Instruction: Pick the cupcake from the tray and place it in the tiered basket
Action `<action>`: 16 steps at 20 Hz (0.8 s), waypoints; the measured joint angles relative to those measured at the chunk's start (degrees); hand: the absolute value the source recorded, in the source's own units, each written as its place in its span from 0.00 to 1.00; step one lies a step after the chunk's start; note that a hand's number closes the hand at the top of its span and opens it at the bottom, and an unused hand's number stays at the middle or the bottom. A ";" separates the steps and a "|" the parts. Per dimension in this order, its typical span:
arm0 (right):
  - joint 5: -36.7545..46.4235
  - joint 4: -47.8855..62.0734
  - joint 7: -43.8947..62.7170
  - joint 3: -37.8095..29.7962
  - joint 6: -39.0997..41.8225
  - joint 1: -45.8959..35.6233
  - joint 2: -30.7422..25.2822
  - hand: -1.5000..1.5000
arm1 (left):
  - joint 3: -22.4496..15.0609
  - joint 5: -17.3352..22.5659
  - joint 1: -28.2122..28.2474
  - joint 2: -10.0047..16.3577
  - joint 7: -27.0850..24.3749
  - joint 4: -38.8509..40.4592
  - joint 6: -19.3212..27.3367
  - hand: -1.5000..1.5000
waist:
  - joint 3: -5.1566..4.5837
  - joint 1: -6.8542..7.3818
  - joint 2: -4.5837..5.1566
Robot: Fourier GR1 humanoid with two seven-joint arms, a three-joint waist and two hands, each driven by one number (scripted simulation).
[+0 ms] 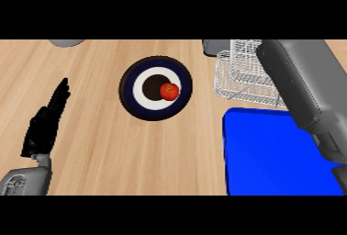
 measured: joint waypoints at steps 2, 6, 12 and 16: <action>-0.49 1.08 -2.59 -0.95 0.28 0.31 -0.82 1.00 | -0.11 -0.42 -0.10 -0.27 -0.12 0.21 0.32 0.50 | -0.01 -0.01 -0.01; -2.60 3.95 -8.40 -3.61 -0.18 1.28 -2.07 1.00 | -0.15 -0.52 0.25 -0.50 -0.85 0.34 0.14 0.50 | -0.01 0.14 0.06; -6.42 6.91 -14.41 -7.76 -1.13 3.83 -2.25 1.00 | 0.59 -0.49 -1.29 -0.41 -0.72 1.48 0.18 0.50 | 0.00 0.06 0.07; -10.96 8.70 -13.95 -12.55 -1.43 4.77 -0.89 0.00 | 0.62 -0.39 -1.14 -0.24 0.31 0.39 -0.19 0.50 | 0.02 0.10 0.02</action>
